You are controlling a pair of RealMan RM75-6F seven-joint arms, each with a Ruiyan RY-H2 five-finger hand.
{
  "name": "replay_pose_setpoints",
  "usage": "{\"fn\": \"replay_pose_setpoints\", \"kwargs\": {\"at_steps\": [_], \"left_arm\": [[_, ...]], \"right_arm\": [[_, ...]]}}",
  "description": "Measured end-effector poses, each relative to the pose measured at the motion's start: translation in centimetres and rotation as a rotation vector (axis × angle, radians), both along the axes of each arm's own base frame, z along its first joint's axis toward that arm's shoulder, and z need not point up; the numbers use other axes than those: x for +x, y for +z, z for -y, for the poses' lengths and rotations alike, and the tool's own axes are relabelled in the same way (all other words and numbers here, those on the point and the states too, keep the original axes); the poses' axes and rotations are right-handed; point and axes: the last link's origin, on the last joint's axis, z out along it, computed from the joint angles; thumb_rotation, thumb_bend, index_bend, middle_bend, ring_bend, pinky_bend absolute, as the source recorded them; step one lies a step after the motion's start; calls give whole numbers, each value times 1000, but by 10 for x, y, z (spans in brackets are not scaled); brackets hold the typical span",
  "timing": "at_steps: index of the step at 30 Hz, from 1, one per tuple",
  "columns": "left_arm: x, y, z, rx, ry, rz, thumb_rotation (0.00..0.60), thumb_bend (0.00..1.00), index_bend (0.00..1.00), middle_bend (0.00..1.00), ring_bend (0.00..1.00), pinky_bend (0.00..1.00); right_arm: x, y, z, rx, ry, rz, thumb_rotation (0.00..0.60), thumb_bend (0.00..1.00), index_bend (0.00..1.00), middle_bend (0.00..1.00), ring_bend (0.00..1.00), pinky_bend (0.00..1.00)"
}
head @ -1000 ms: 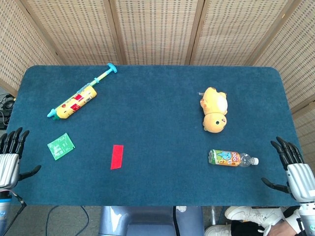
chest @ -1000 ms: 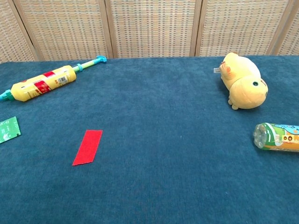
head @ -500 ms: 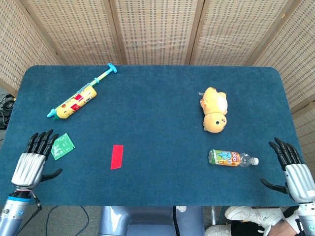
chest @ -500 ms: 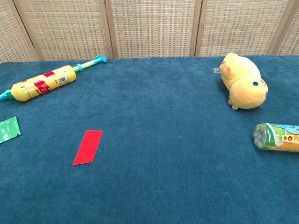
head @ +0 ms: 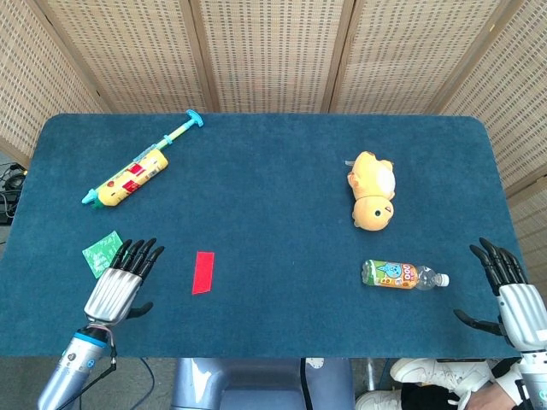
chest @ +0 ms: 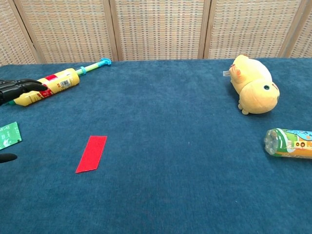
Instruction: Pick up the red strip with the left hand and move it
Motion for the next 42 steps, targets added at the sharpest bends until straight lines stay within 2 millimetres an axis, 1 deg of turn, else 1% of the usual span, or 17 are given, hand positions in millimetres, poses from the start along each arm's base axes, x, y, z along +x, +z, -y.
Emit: {"fn": "replay_pose_setpoints", "kwargs": {"at_steps": [2, 3, 5, 7, 11, 19, 25, 32, 42], "left_arm": [[5, -8, -2, -11, -2, -6, 600, 226, 0, 0, 0, 0], [7, -11, -2, -15, -3, -9, 600, 246, 0, 0, 0, 0], [12, -19, -4, -24, -6, -17, 600, 320, 0, 0, 0, 0], [15, -26, -6, -33, -8, -27, 600, 342, 0, 0, 0, 0], [21, -38, -8, -48, -5, -37, 600, 340, 0, 0, 0, 0], [21, -59, -14, -70, 27, -74, 600, 339, 0, 0, 0, 0], [21, -70, -18, -78, 52, -91, 600, 340, 0, 0, 0, 0], [22, -79, -19, -93, 71, -92, 600, 339, 0, 0, 0, 0], [30, -94, -23, -104, 77, -100, 600, 339, 0, 0, 0, 0]], "right_arm": [[0, 1, 0, 0, -1, 4, 600, 0, 0, 0, 0, 0], [-1, 1, 0, -1, -1, 6, 600, 0, 0, 0, 0, 0], [-1, 2, 0, -1, -2, 9, 600, 0, 0, 0, 0, 0], [-1, 2, 0, -1, -2, 12, 600, 0, 0, 0, 0, 0], [-2, 3, 1, -1, -3, 17, 600, 0, 0, 0, 0, 0], [-4, 5, 1, -2, -6, 26, 600, 0, 0, 0, 0, 0], [-4, 6, 2, 1, -7, 30, 600, 0, 0, 0, 0, 0], [-4, 6, 2, 2, -6, 35, 600, 0, 0, 0, 0, 0], [-5, 6, 2, 11, -3, 45, 600, 0, 0, 0, 0, 0]]}}
